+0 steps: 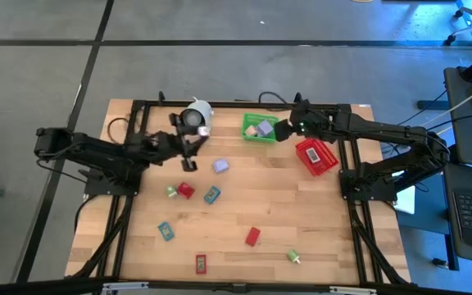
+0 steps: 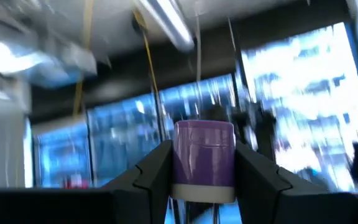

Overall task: Pick & Place Office items
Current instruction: Put the purple charger adapter into the green bin

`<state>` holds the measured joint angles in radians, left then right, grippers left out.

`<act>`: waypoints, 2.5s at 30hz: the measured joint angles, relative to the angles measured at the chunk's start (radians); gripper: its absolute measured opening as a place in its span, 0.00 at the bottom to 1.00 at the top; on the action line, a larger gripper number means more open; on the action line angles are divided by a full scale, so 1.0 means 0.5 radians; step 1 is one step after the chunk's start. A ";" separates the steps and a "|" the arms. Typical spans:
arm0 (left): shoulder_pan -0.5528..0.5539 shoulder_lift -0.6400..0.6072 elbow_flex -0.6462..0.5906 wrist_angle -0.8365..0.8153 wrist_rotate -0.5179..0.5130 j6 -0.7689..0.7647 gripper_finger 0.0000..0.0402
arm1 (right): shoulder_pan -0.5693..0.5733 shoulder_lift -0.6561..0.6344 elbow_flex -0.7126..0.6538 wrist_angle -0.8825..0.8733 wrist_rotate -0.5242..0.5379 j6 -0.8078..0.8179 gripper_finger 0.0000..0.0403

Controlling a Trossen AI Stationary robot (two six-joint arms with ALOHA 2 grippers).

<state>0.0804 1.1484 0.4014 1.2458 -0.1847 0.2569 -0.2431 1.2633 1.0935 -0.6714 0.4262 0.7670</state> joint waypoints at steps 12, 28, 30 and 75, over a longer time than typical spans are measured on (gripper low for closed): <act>0.111 0.357 0.528 -1.257 -0.319 0.219 0.34 | 0.142 0.043 0.002 0.894 -0.152 -0.032 0.65; 0.114 0.848 0.911 -1.269 -0.336 0.436 0.34 | 0.141 0.407 0.002 1.099 -0.501 0.283 0.82; 0.118 0.849 0.912 -1.262 -0.327 0.428 0.34 | 0.142 0.416 0.002 1.099 -0.533 0.268 0.81; 0.055 0.845 0.914 -1.700 -0.691 -0.309 0.54 | -0.104 0.427 -0.001 0.700 -0.612 0.063 0.33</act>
<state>0.1081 1.5707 0.8585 0.3958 -0.5301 0.1027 -0.2953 1.4767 1.0931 -0.3213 0.1202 0.7986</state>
